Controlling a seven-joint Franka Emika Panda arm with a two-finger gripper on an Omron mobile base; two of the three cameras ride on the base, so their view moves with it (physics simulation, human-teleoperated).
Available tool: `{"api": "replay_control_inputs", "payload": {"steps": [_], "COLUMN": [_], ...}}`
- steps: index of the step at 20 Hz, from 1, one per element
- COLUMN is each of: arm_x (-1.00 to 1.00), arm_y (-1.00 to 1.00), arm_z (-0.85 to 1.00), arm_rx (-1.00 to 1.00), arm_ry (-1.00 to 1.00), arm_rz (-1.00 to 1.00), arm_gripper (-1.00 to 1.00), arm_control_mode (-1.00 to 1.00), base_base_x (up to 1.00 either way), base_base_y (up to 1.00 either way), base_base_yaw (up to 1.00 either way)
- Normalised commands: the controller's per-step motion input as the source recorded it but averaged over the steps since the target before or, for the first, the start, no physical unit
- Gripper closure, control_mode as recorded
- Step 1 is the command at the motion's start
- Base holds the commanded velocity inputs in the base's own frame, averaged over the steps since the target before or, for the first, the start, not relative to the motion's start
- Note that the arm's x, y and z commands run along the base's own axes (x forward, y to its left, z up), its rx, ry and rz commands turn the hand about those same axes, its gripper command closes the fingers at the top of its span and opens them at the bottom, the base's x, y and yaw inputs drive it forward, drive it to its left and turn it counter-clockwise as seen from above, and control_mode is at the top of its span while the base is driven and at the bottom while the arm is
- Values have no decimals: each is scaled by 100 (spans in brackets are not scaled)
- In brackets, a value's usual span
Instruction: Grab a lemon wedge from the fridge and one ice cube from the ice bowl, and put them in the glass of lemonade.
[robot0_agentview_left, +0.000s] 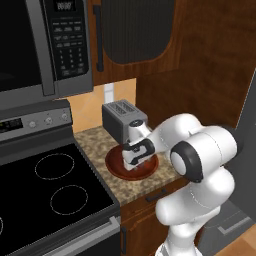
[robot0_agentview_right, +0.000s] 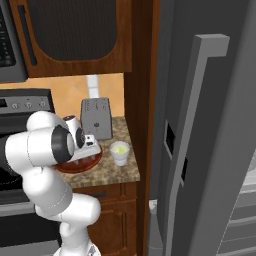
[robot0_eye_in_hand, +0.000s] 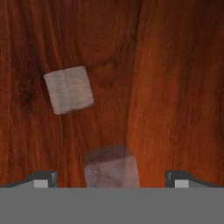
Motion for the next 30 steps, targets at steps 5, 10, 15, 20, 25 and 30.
{"api": "replay_control_inputs", "payload": {"steps": [5, 10, 15, 20, 25, 30], "arm_x": [15, 15, 14, 12, 18, 17], "arm_y": [0, 0, 7, 8, 11, 13], "arm_z": [-40, -39, -42, -46, -42, -39], "arm_rx": [0, -1, -2, -3, -3, -2], "arm_ry": [0, 0, -1, -2, -4, -2], "arm_rz": [0, 0, 0, 0, 0, 0], "arm_gripper": [-100, -100, -100, -100, -100, -100], "arm_control_mode": [-100, -100, -100, -100, -100, -100], "base_base_x": [0, 0, 0, 0, 0, 0], "base_base_y": [0, 0, 0, 0, 0, 0], "base_base_yaw": [0, 0, 0, 0, 0, 0]}}
